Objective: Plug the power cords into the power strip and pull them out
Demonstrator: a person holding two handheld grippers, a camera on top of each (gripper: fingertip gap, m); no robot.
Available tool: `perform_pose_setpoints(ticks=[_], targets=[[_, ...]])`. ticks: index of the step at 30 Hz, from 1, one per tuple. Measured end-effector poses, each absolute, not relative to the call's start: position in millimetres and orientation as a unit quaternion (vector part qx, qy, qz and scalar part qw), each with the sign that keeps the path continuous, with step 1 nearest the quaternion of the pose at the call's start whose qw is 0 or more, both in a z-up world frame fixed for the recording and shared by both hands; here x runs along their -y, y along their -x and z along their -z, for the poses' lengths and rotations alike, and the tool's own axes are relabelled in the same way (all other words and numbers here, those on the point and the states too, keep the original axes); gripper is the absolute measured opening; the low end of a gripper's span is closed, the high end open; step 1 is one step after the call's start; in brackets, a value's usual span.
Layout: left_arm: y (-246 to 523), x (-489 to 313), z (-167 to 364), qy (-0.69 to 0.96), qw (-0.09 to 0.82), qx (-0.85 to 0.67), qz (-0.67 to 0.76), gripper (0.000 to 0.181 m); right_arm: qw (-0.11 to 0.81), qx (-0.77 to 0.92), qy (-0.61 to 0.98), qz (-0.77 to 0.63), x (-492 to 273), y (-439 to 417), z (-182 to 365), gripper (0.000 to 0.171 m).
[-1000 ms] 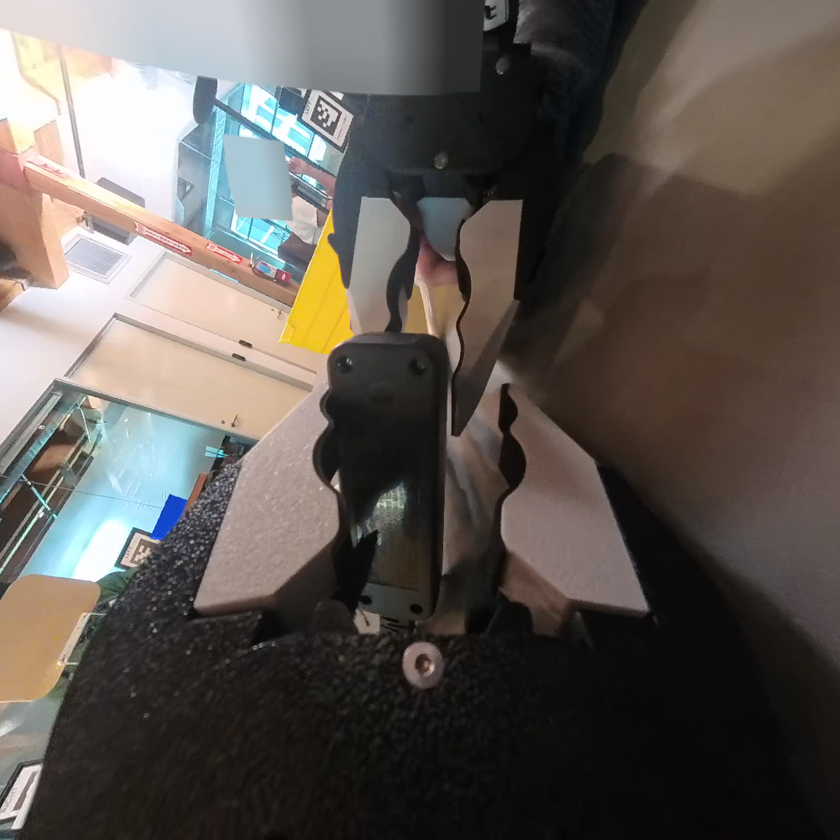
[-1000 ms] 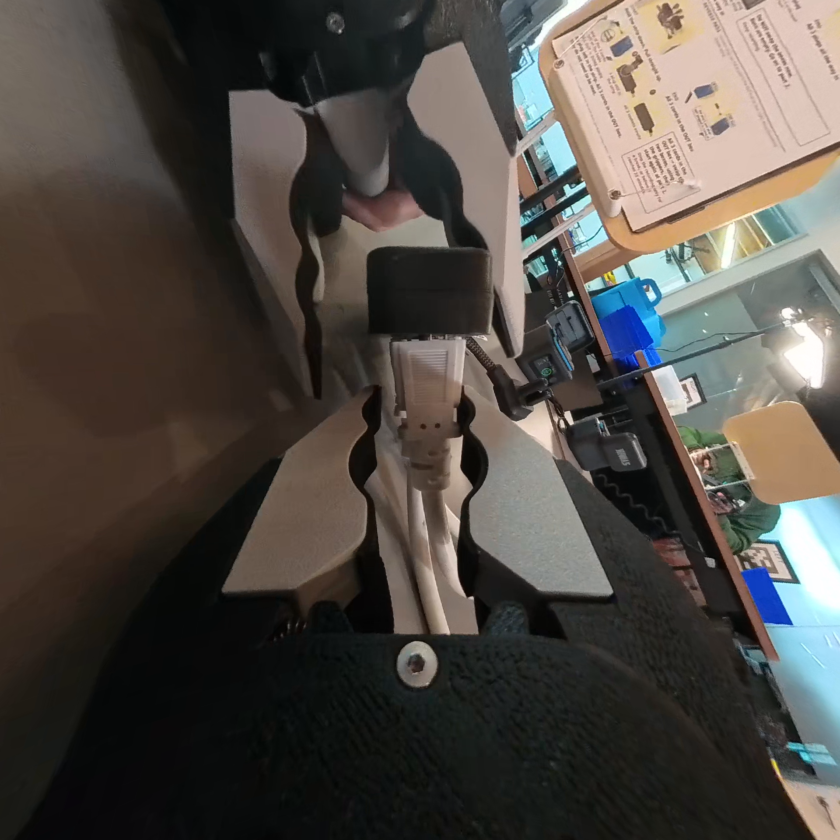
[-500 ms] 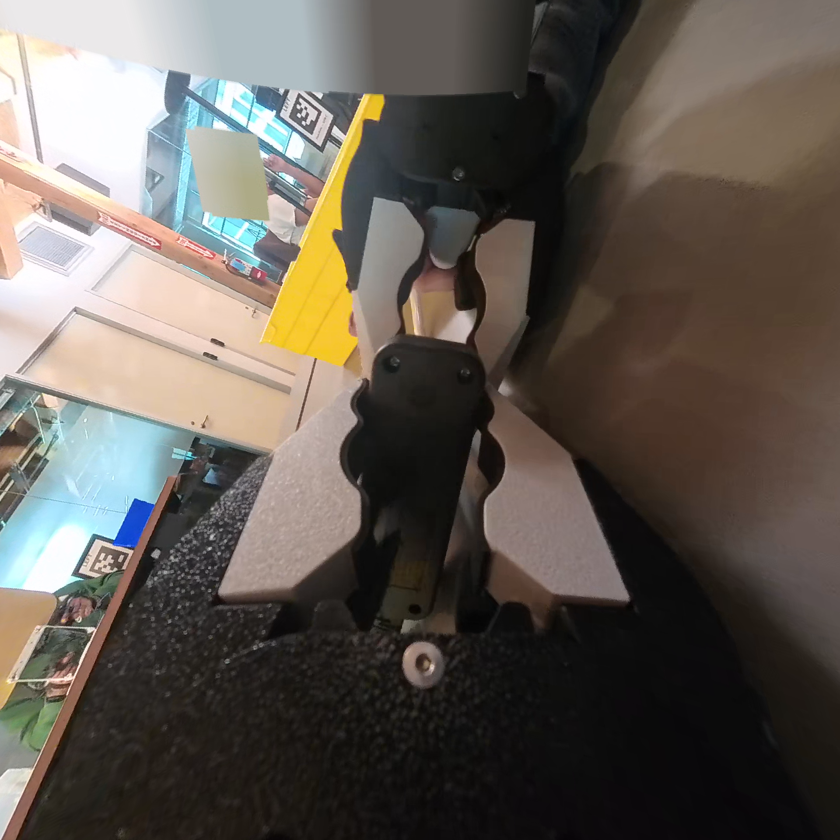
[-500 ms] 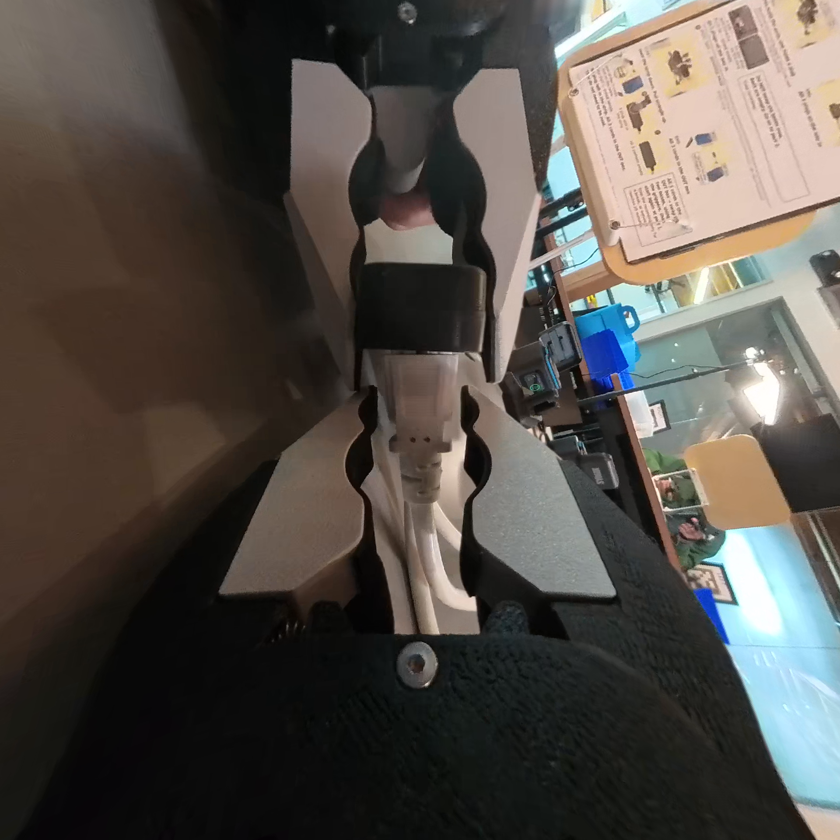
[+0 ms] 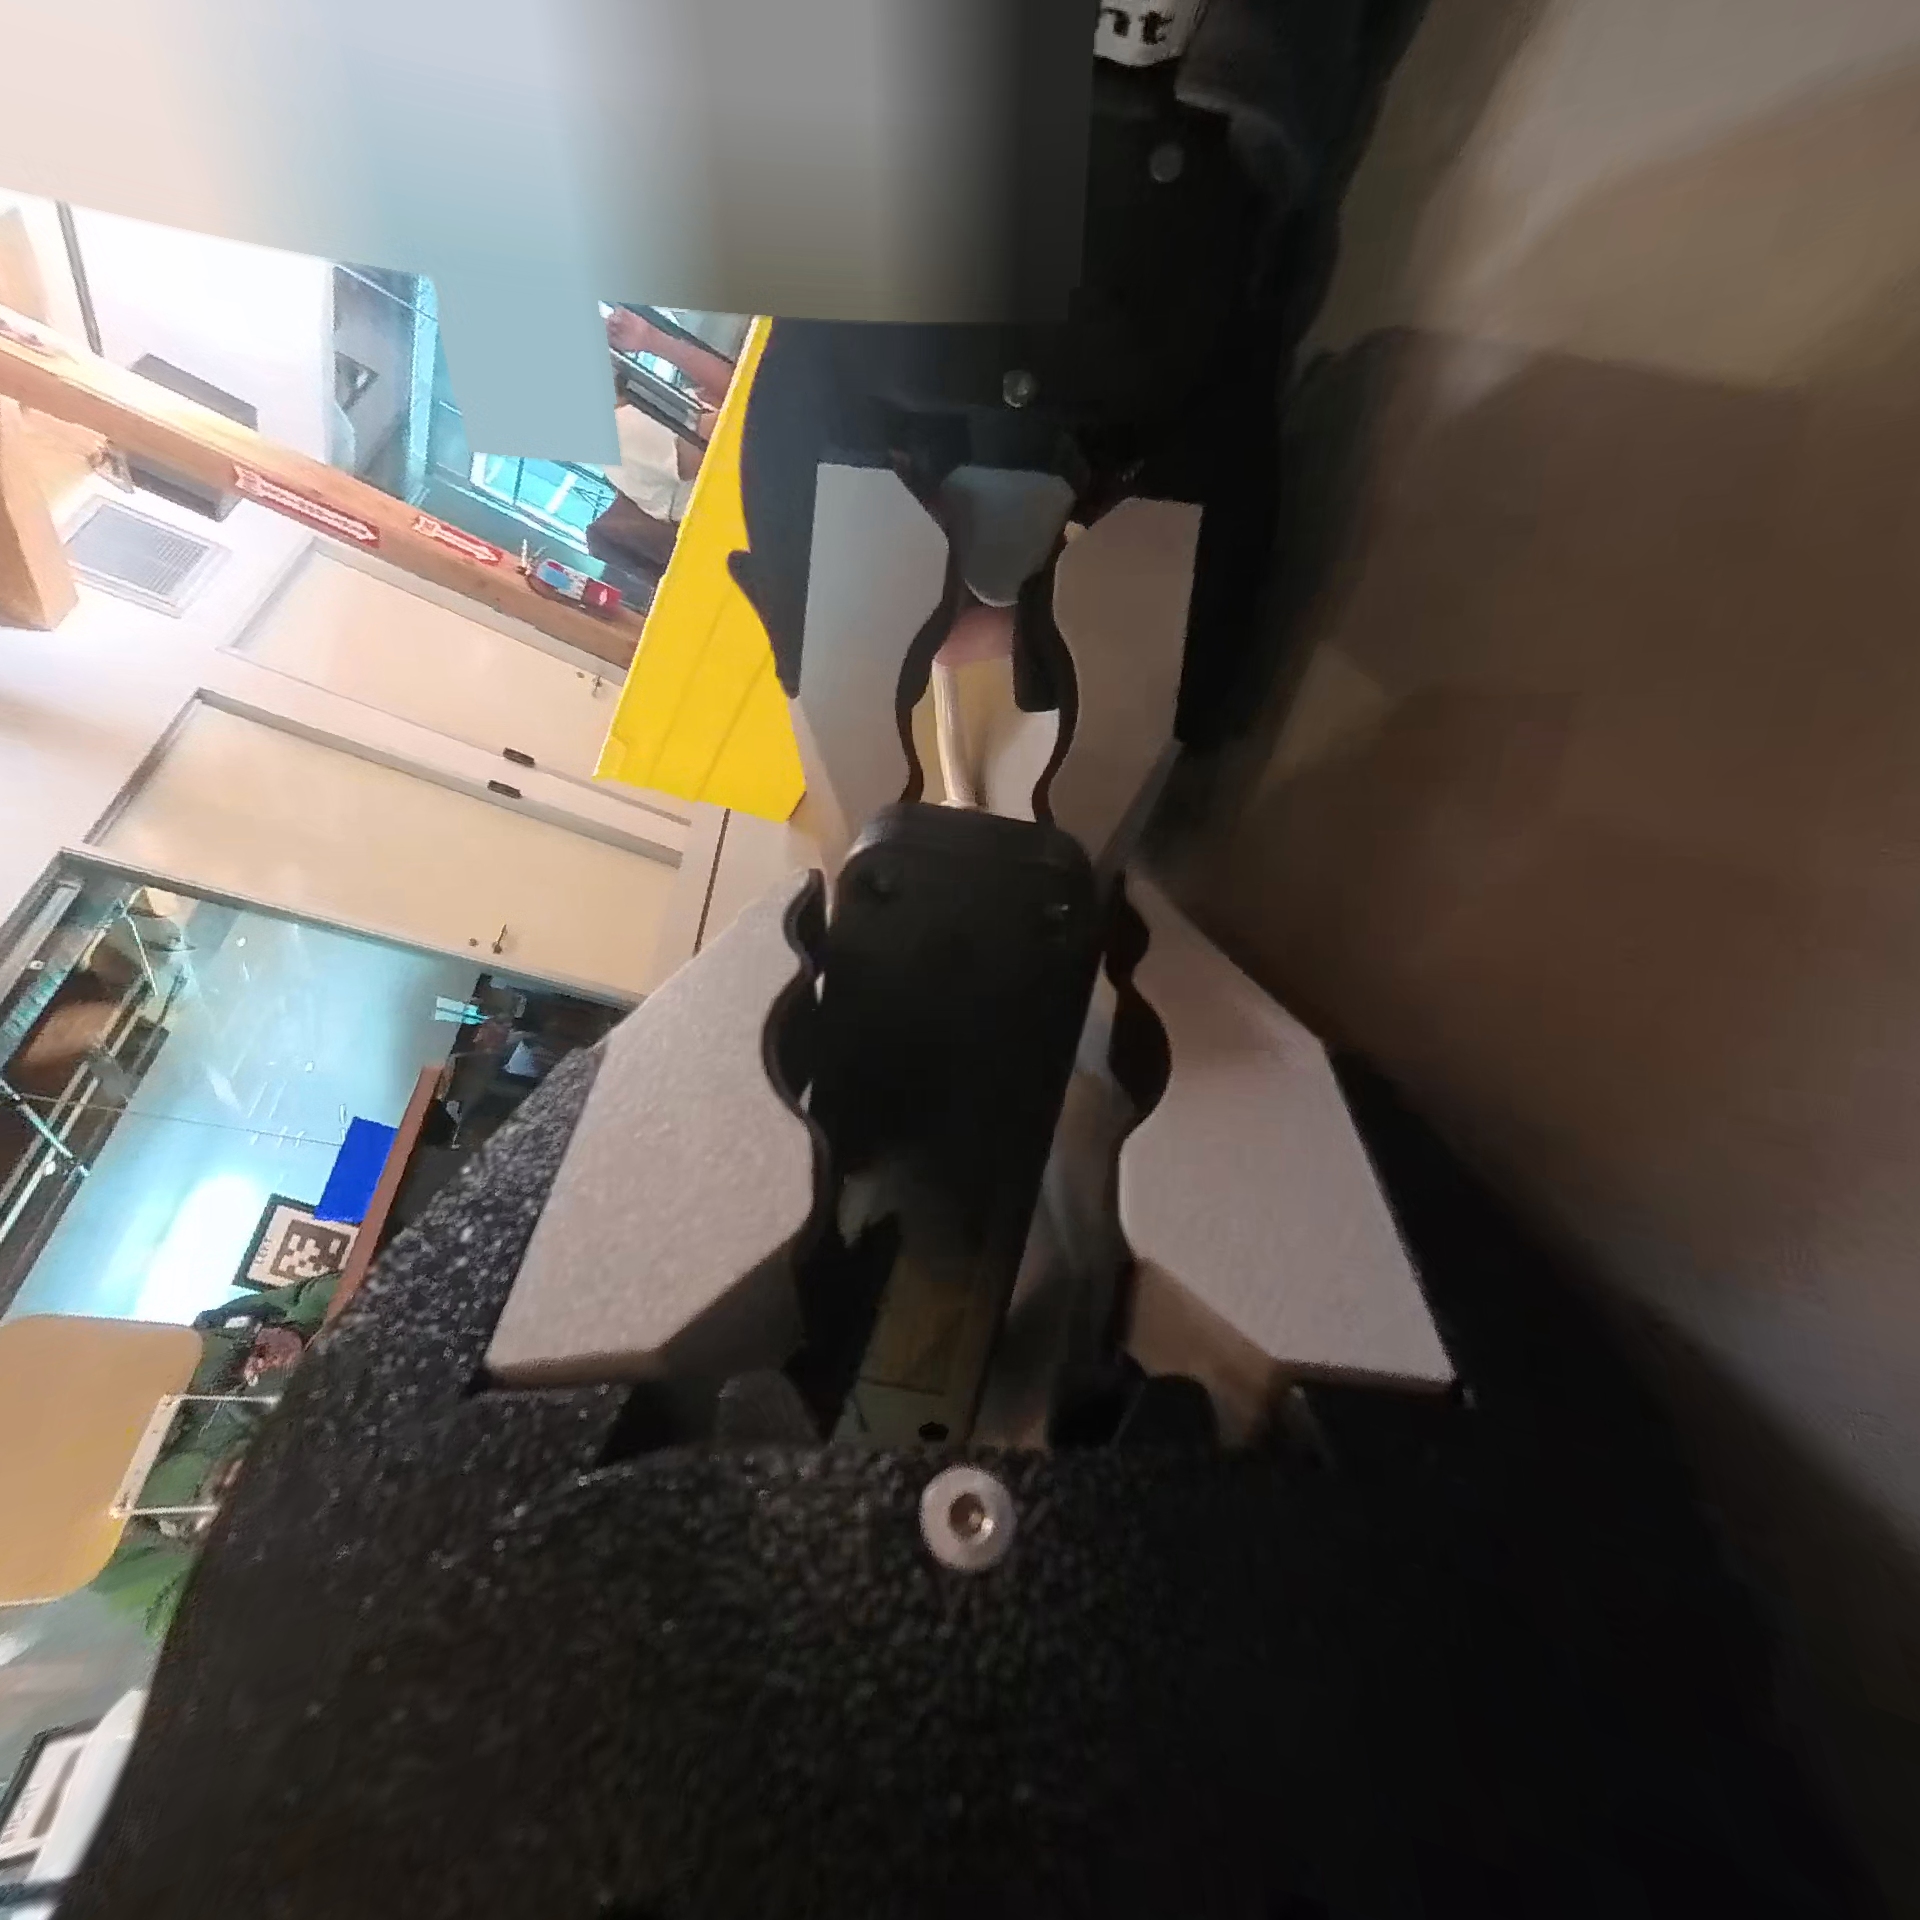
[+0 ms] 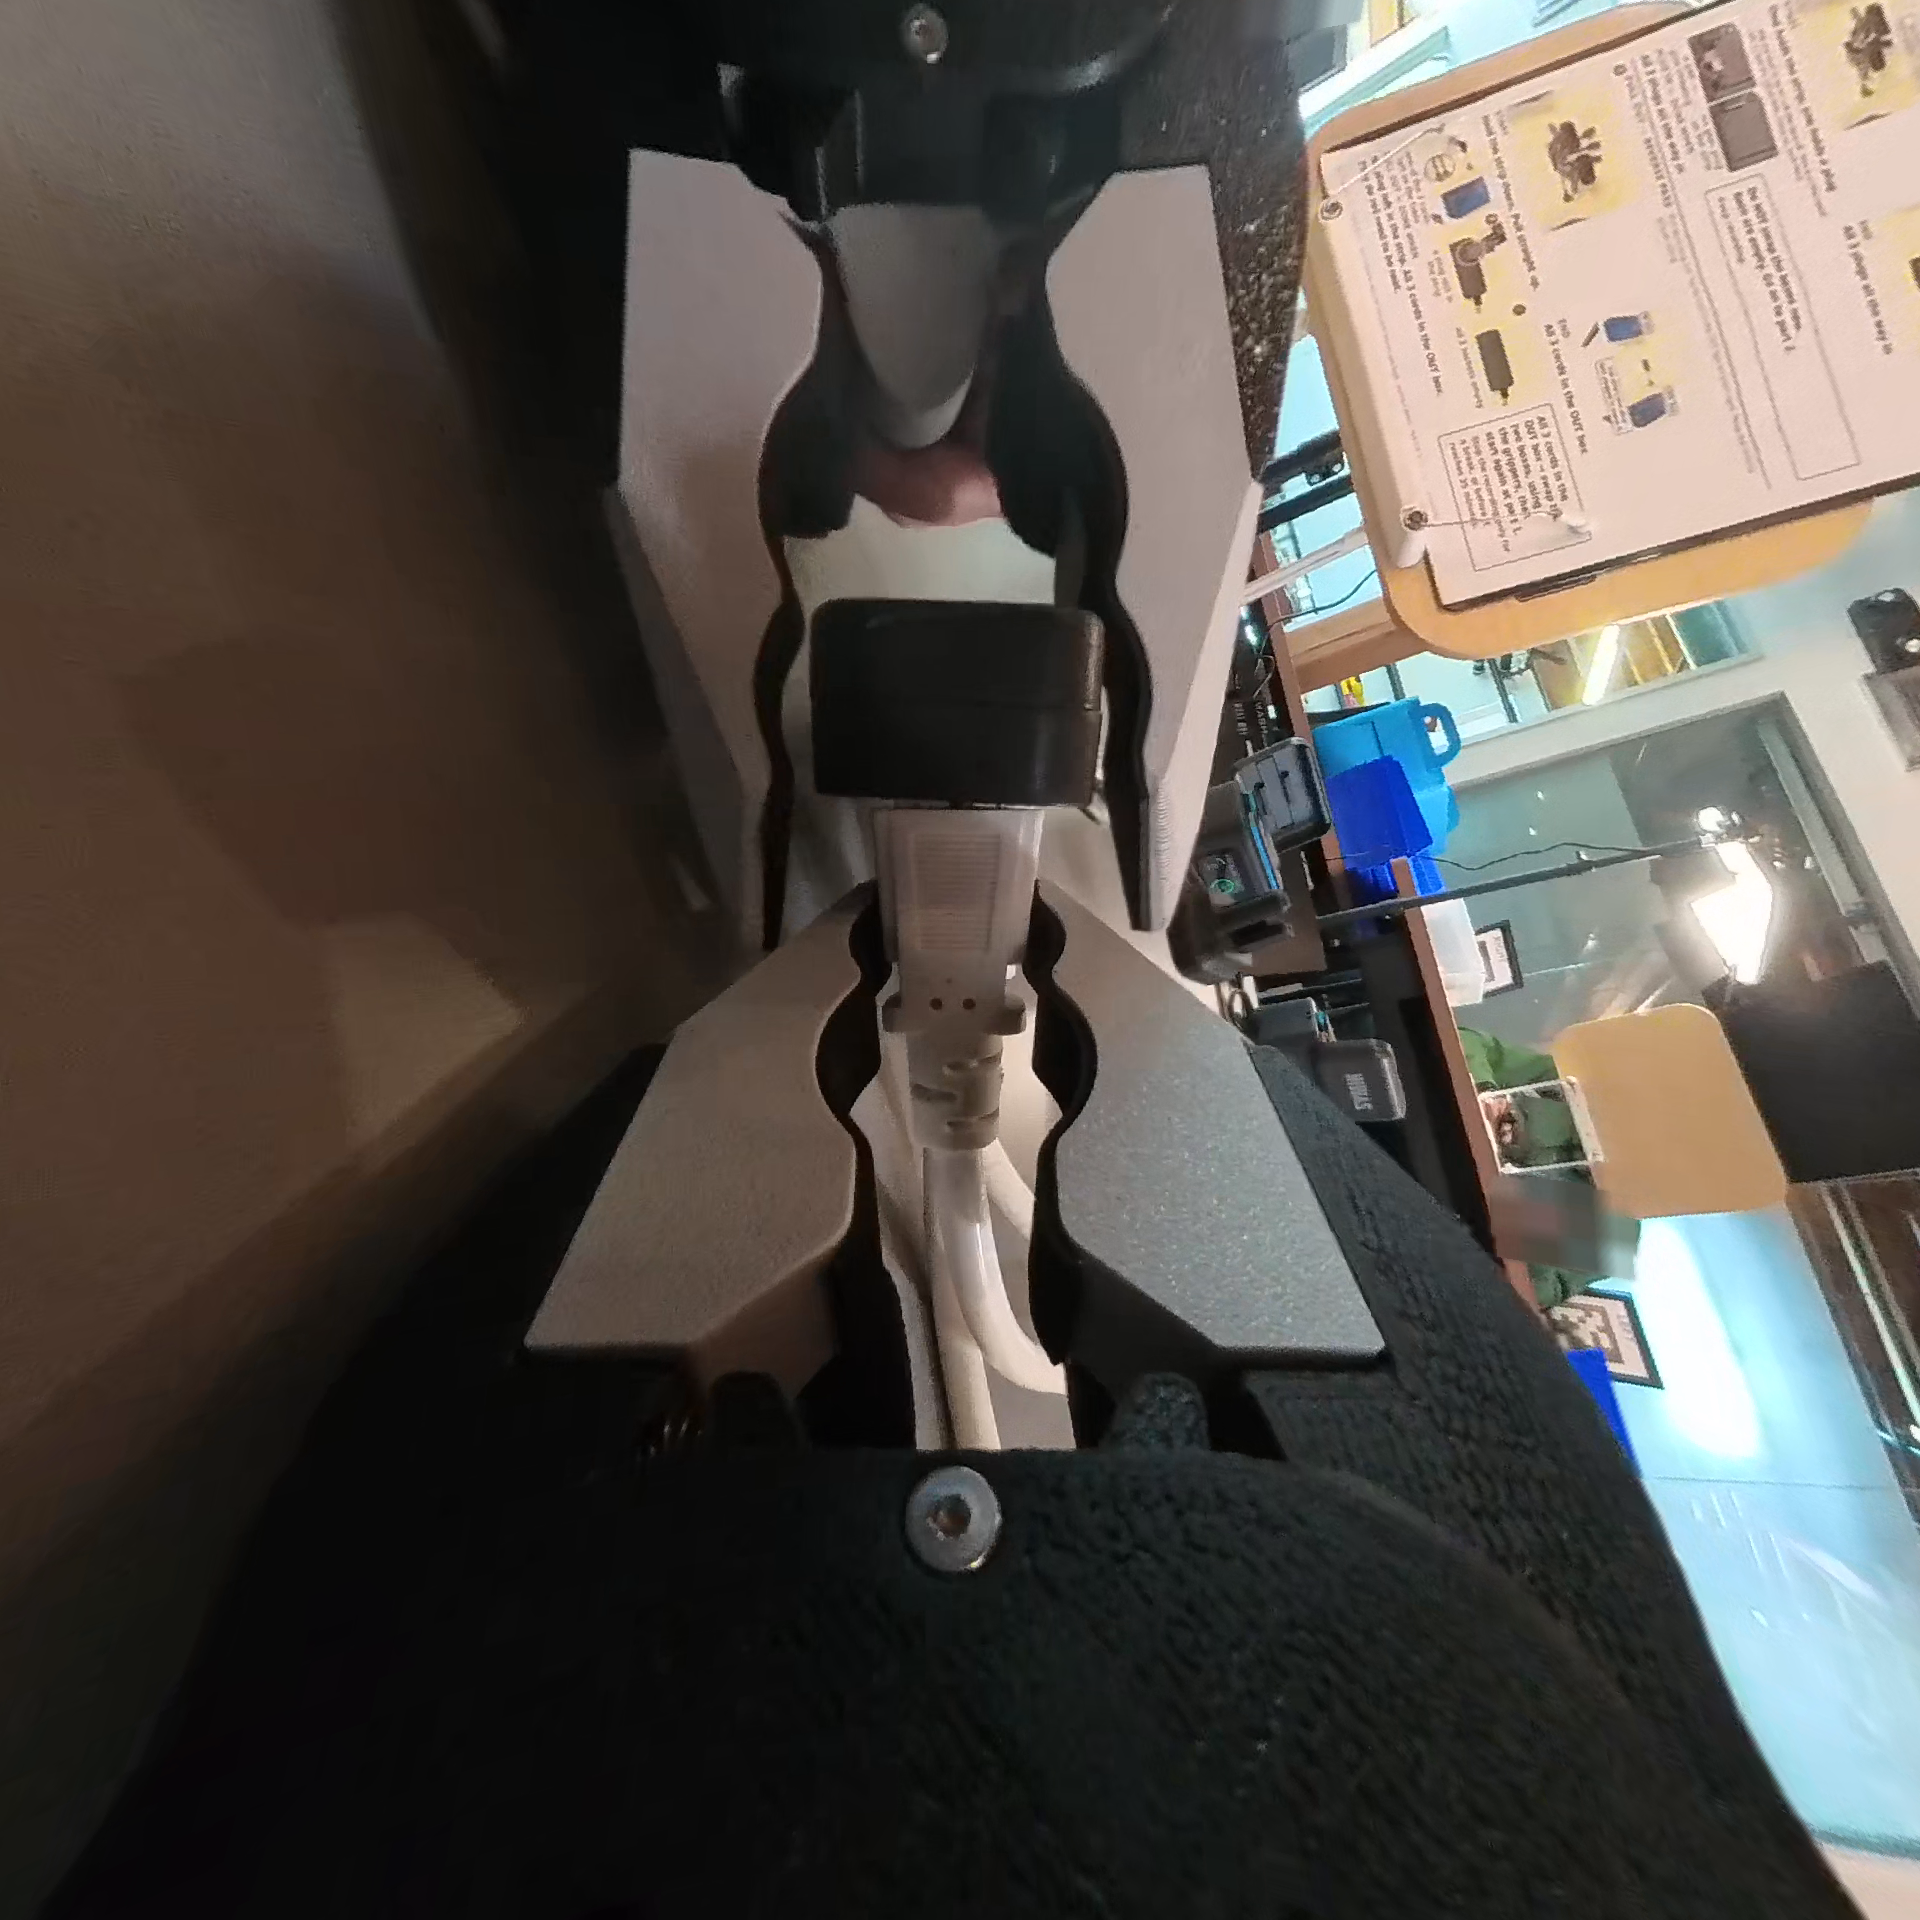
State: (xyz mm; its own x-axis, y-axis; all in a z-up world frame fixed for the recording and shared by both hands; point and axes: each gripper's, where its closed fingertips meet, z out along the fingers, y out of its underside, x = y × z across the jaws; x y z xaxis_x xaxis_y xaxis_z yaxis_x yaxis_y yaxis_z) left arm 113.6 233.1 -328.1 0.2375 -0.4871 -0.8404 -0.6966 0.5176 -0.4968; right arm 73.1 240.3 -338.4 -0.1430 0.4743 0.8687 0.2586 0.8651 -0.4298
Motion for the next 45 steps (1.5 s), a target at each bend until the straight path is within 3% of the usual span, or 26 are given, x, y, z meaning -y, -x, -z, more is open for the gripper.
perform_pose_setpoints(ticks=[6,8,11,45], targets=[[-113,-231,323,0.469,0.631,-0.611,-0.097,0.047,0.600,0.749,0.262,-0.105,-241,-74,338,0.024],[-115,-228,316,0.455,0.646,-0.604,-0.105,0.058,0.595,0.745,0.276,-0.123,-242,-73,337,0.024],[-116,-226,317,0.455,0.640,-0.611,-0.100,0.043,0.595,0.746,0.274,-0.122,-241,-74,337,0.024],[-115,-234,314,0.568,0.593,-0.570,-0.015,0.047,0.553,0.732,0.360,-0.169,-250,-75,334,0.028]])
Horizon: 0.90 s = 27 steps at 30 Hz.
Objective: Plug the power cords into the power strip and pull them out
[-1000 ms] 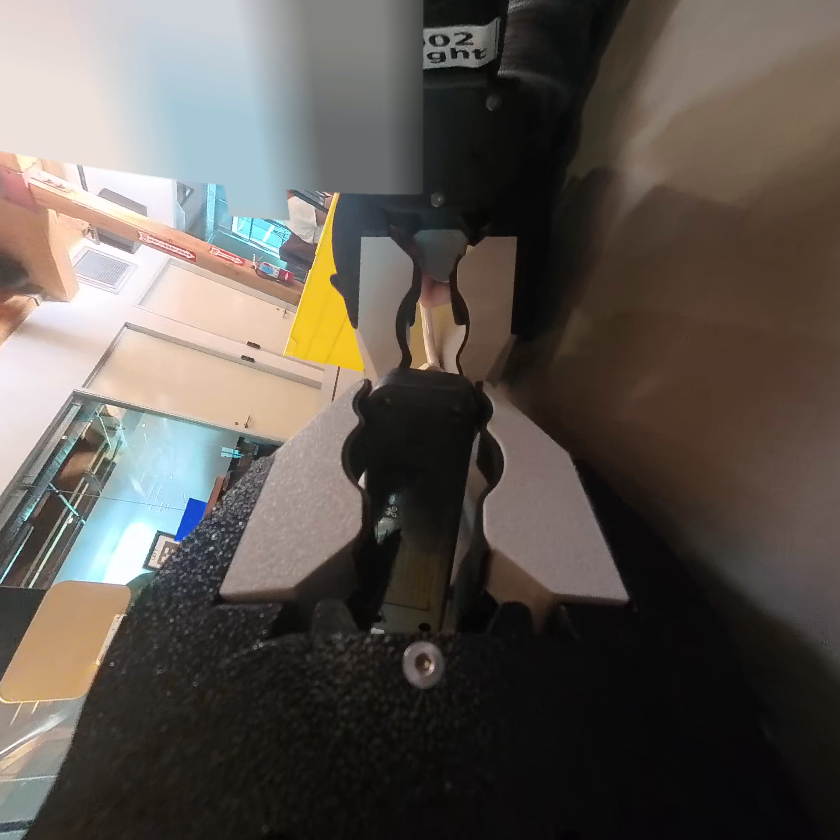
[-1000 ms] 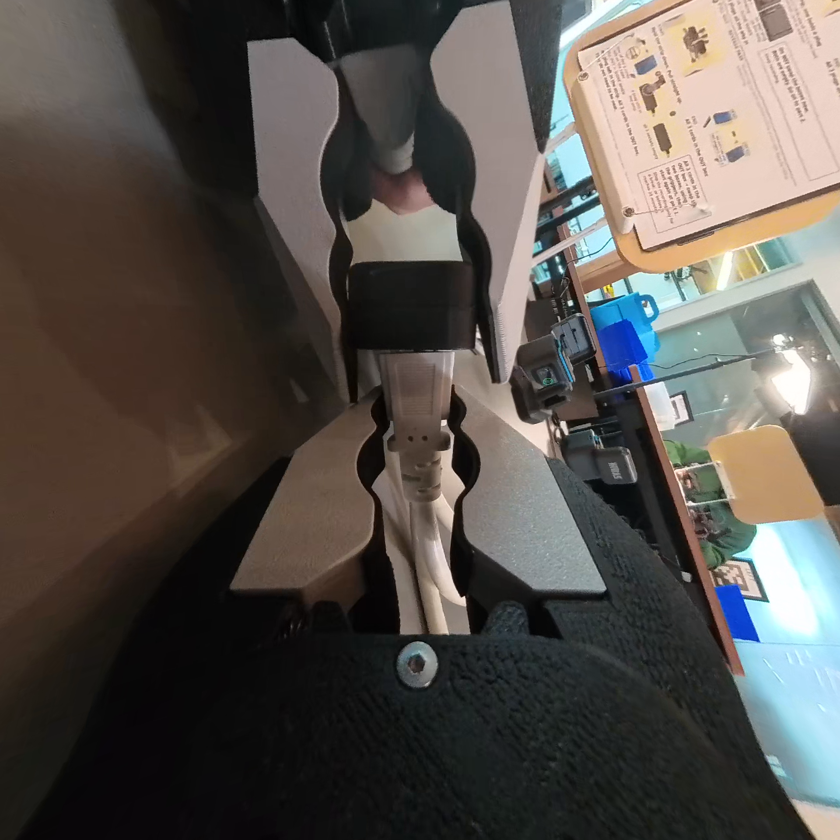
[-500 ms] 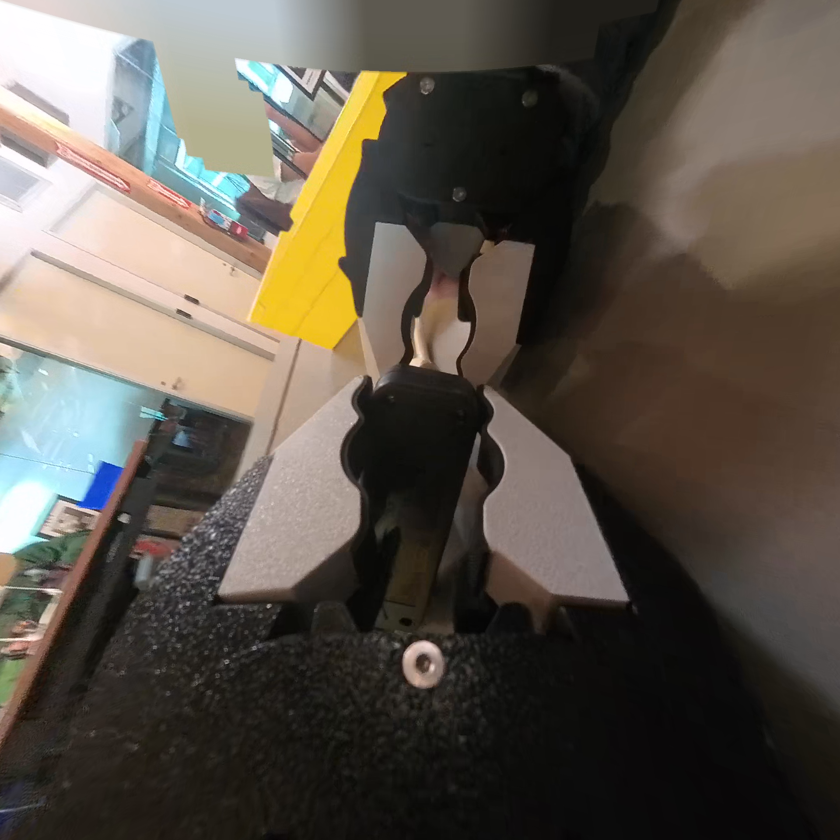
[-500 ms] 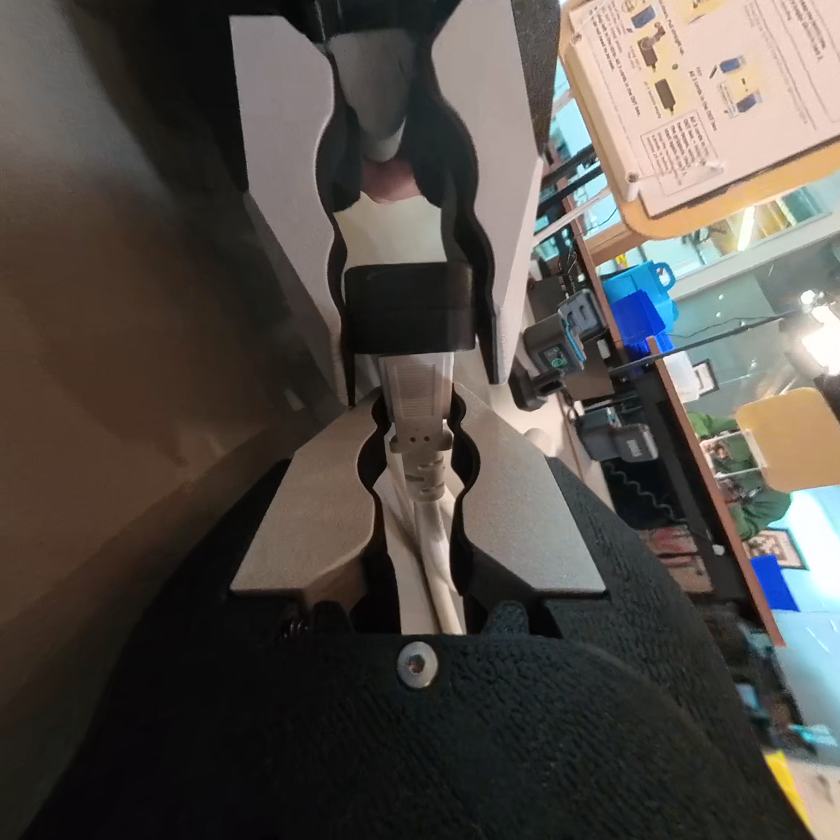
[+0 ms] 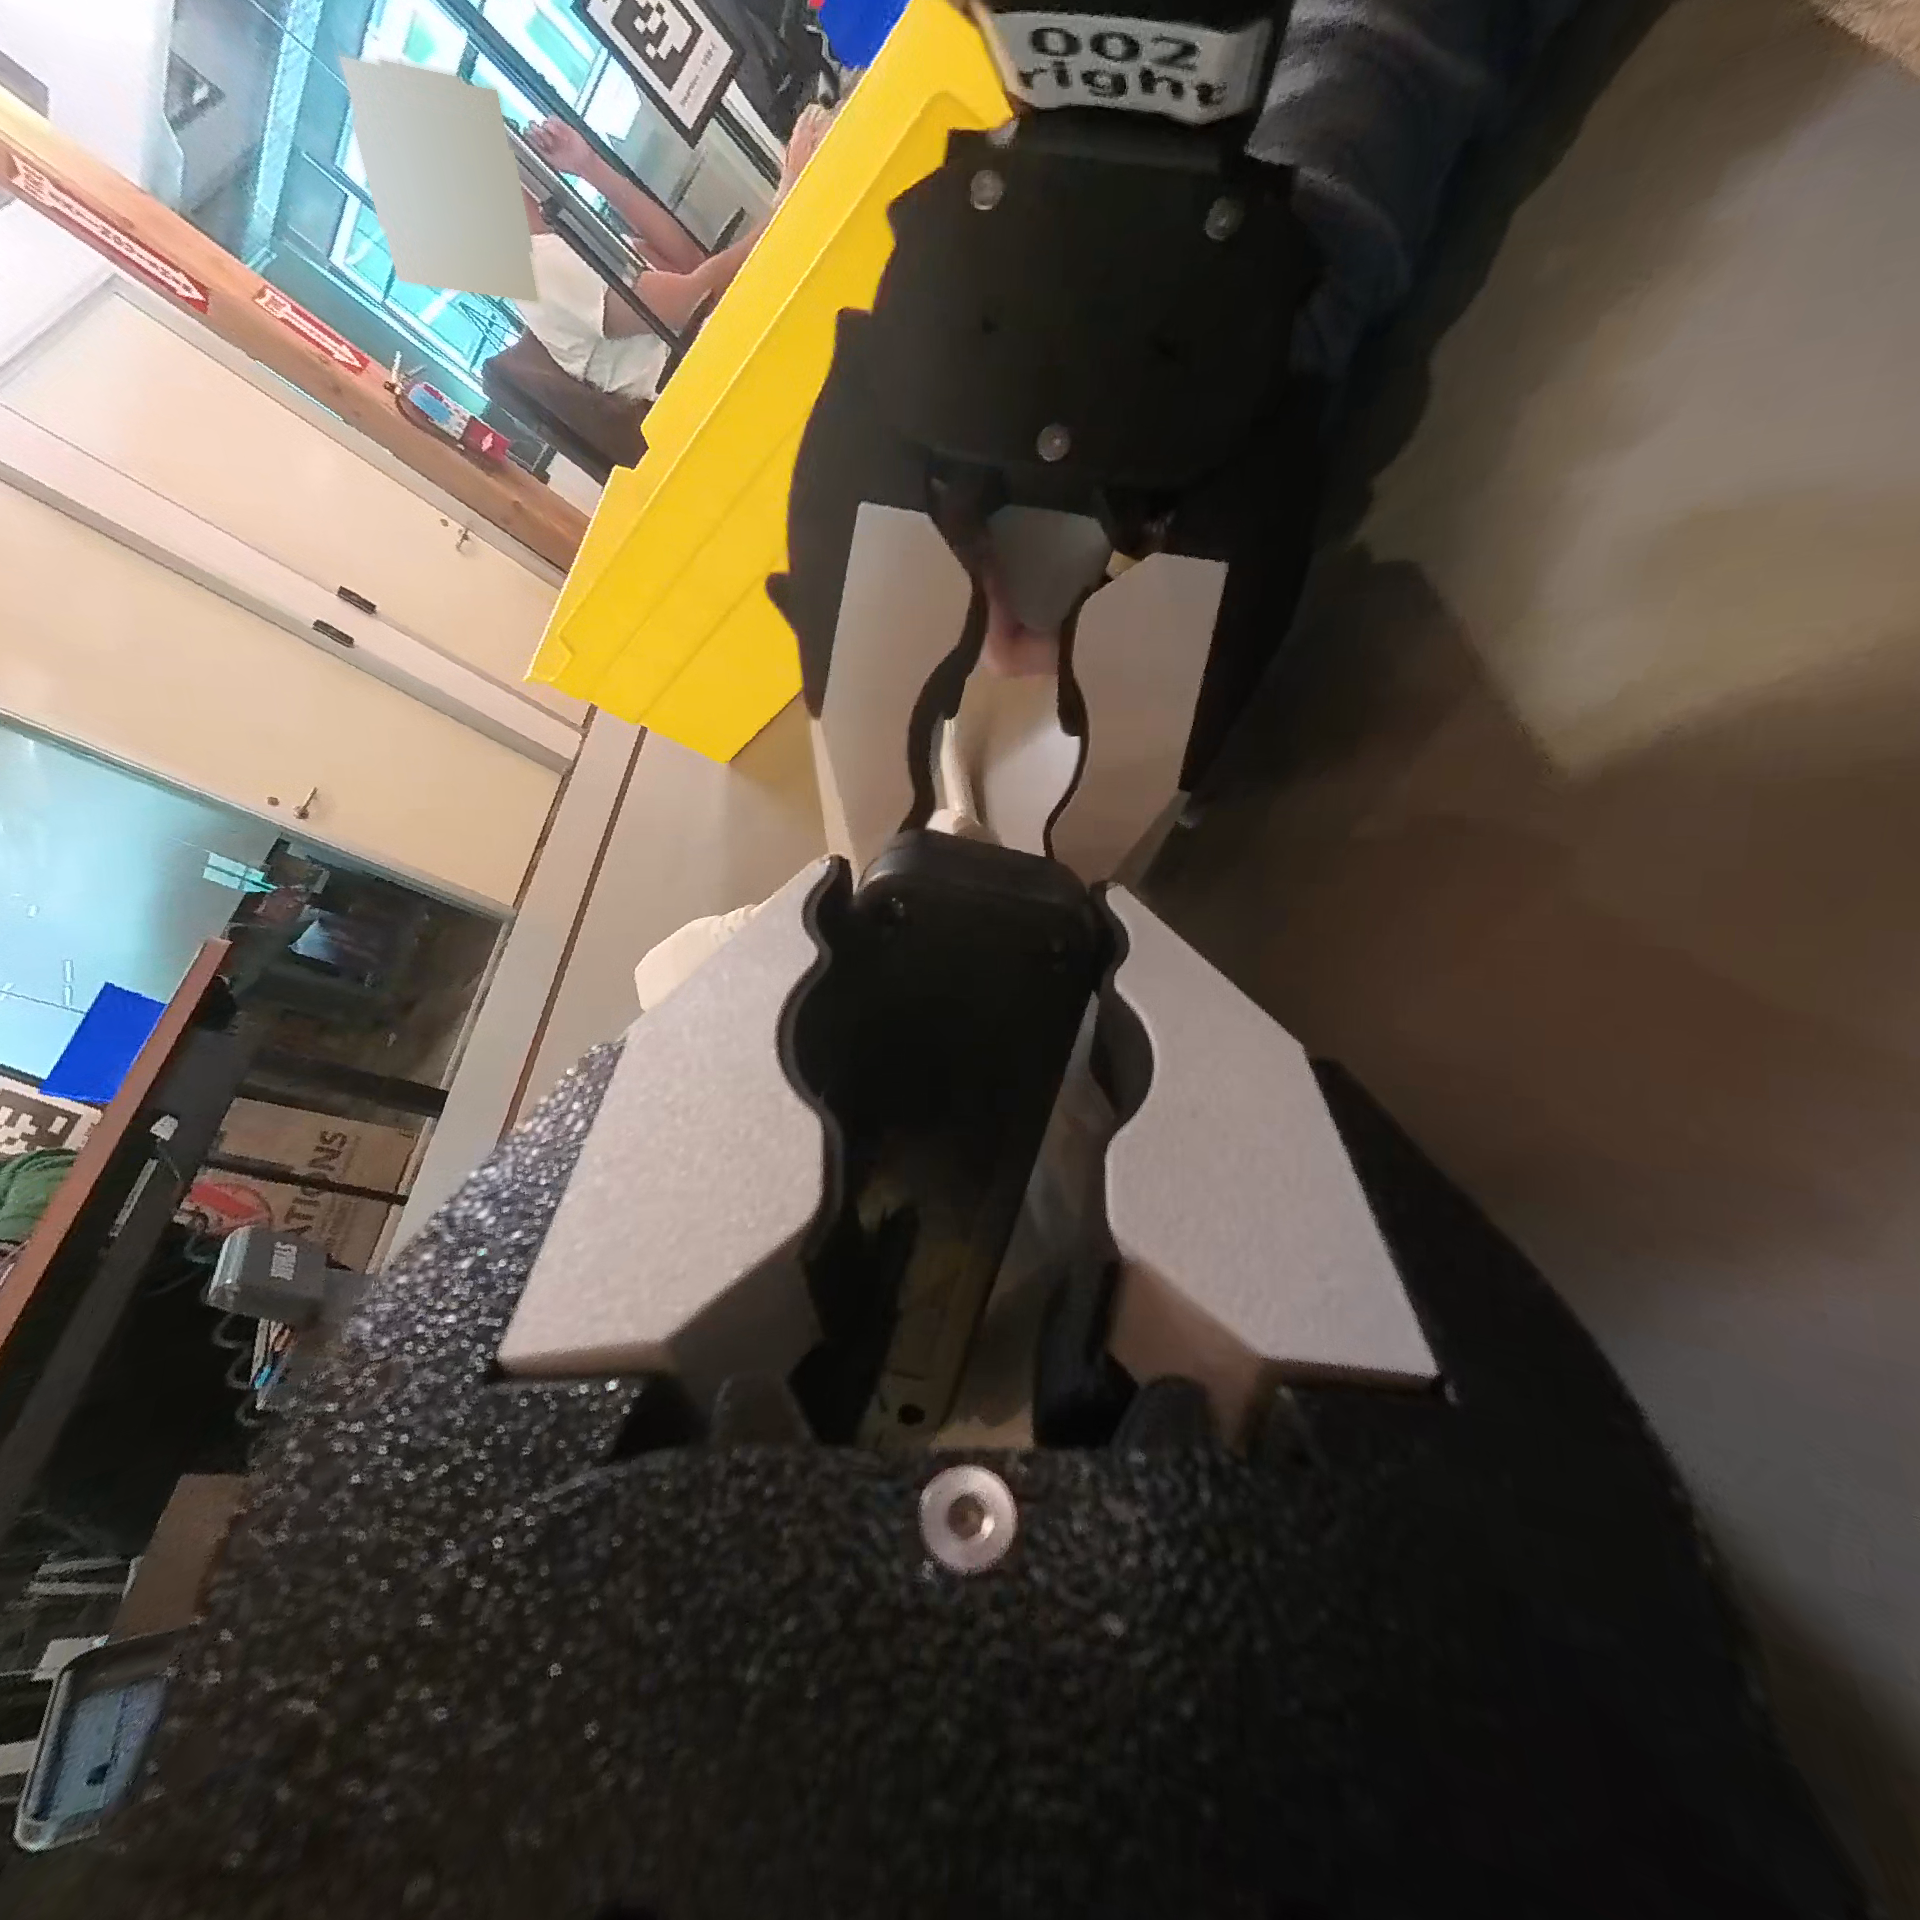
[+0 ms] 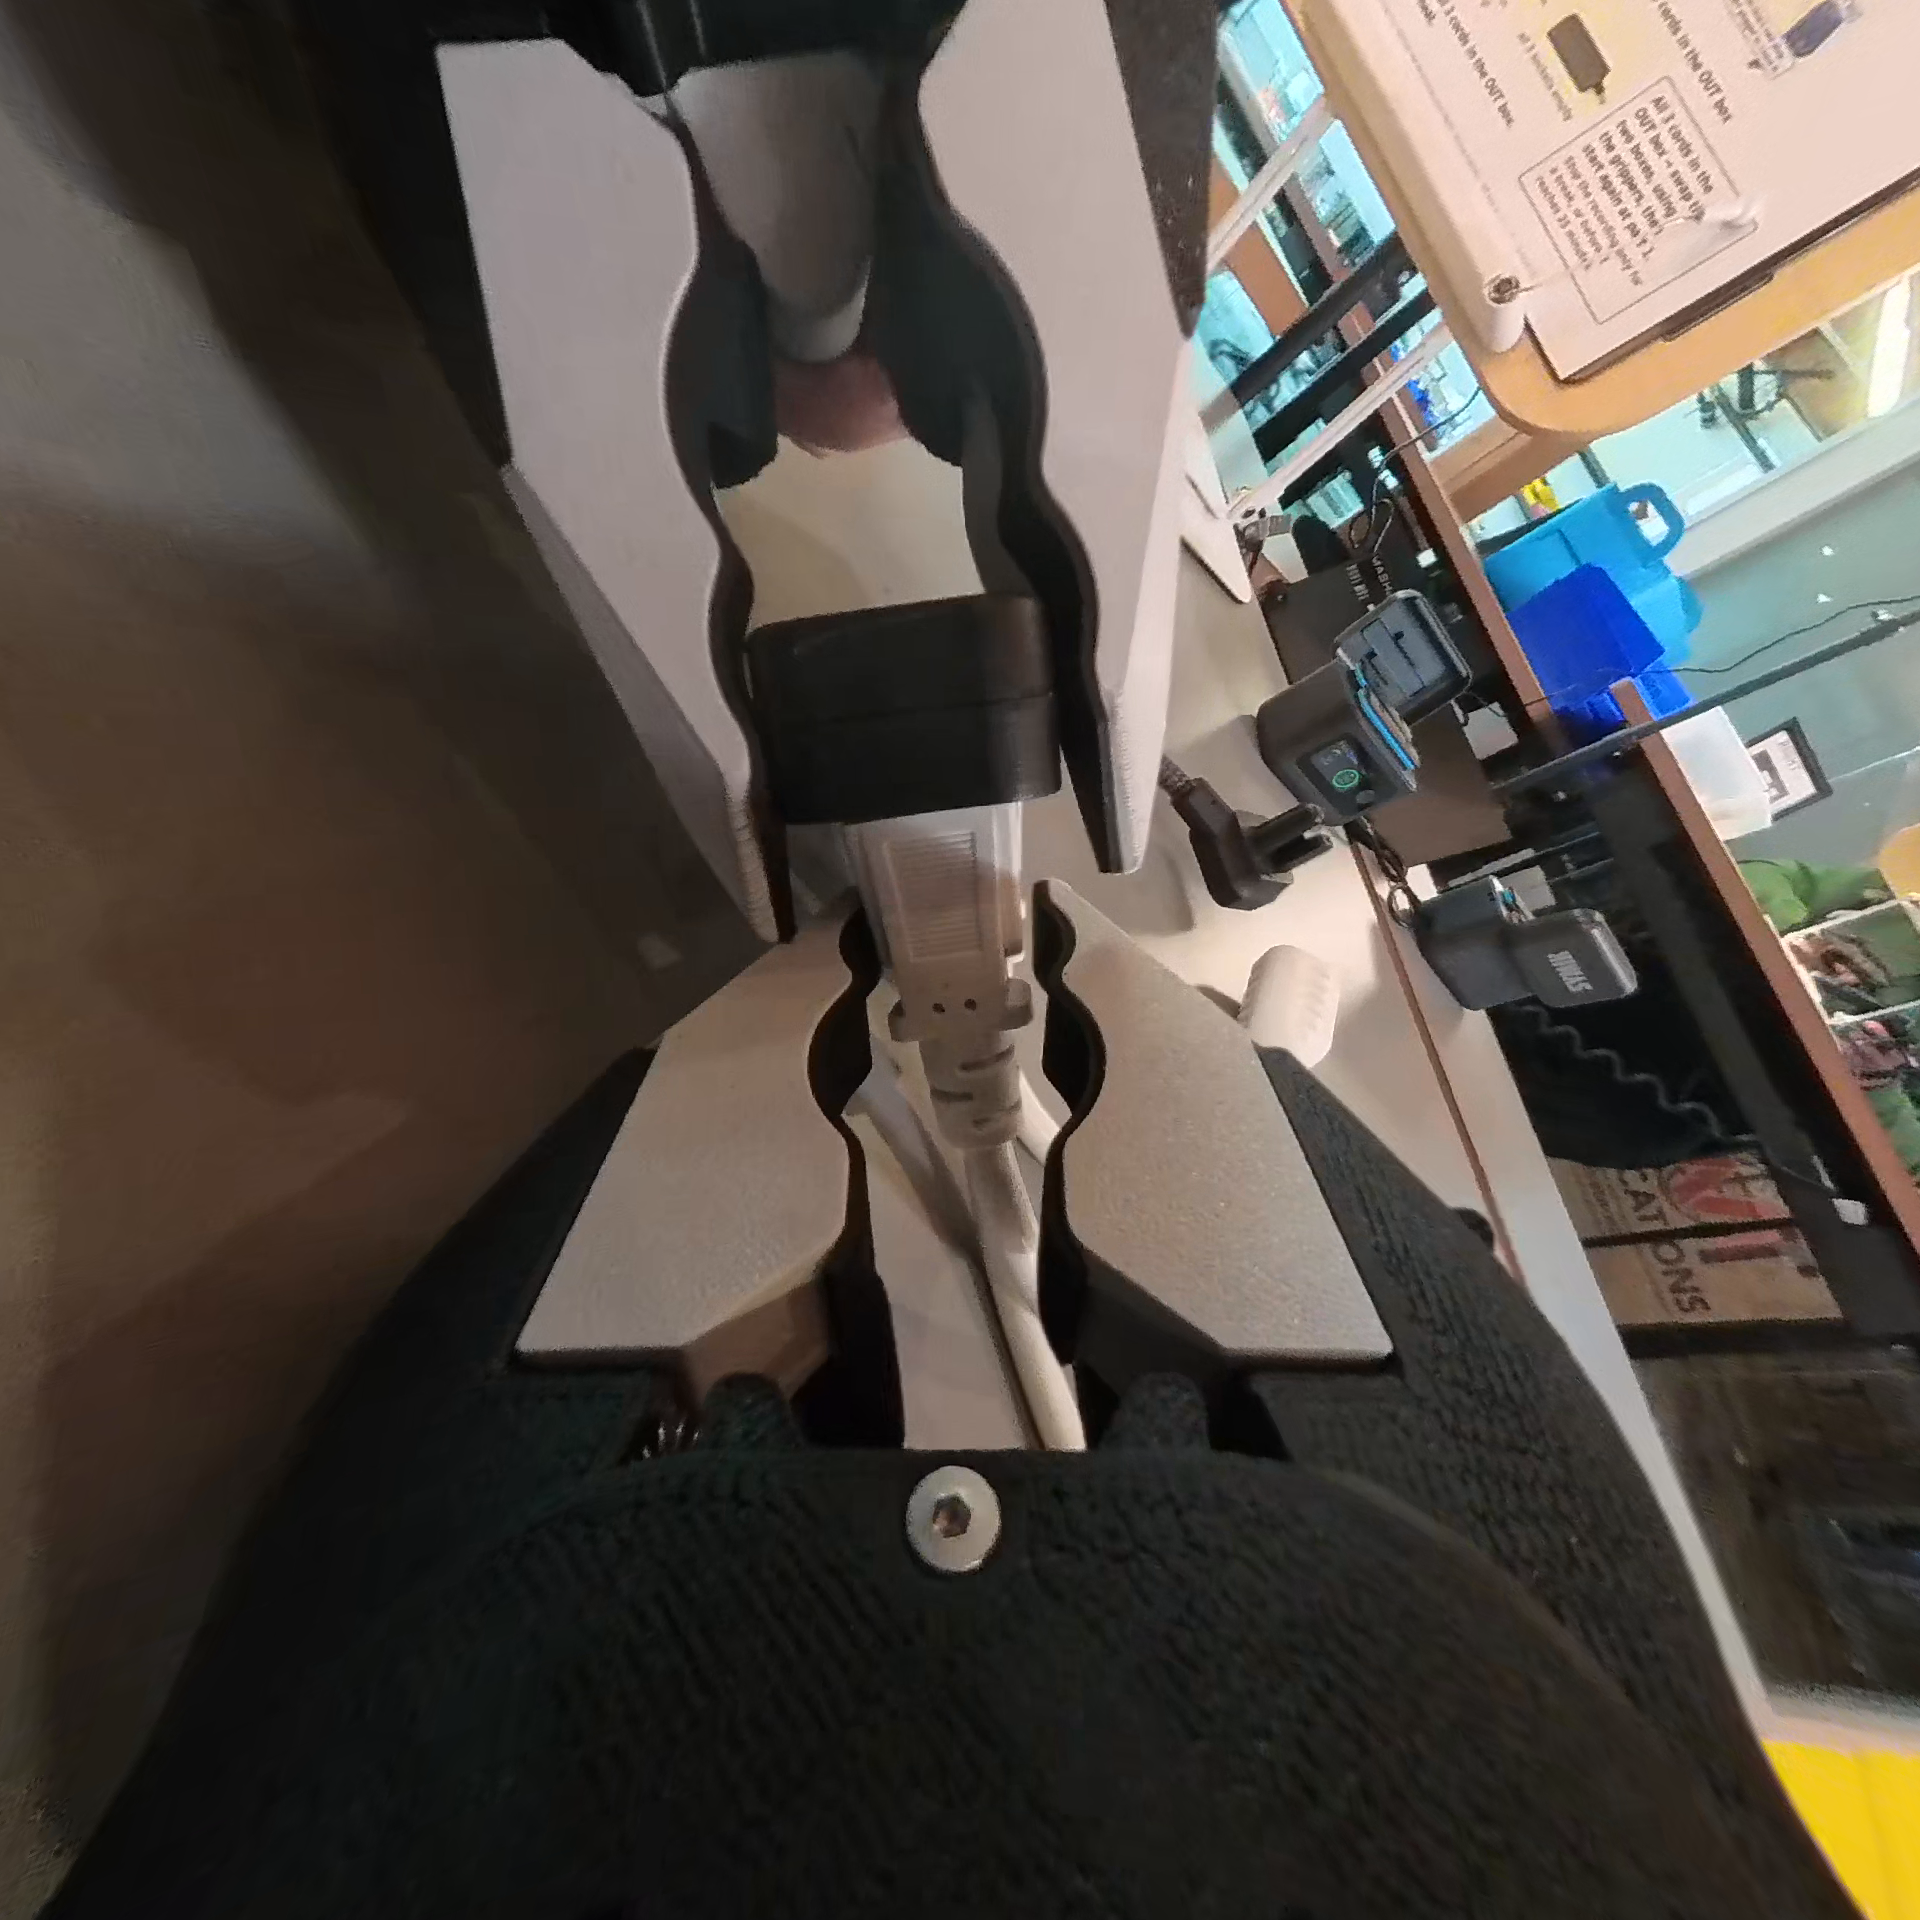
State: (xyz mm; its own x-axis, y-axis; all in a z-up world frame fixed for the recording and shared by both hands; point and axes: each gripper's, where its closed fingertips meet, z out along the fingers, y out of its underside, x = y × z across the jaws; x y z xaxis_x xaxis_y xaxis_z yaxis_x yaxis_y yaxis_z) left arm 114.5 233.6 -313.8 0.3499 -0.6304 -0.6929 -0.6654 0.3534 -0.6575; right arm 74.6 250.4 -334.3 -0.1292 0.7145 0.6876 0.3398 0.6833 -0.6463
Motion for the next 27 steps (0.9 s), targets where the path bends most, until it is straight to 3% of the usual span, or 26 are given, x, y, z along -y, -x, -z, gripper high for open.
perform_pose_setpoints(ticks=[13,27], targets=[[-114,-229,319,0.539,0.592,-0.596,-0.067,0.045,0.593,0.755,0.262,-0.092,-250,-80,335,0.023],[-114,-228,319,0.517,0.616,-0.594,-0.034,0.046,0.611,0.751,0.222,-0.119,-242,-88,329,0.026]])
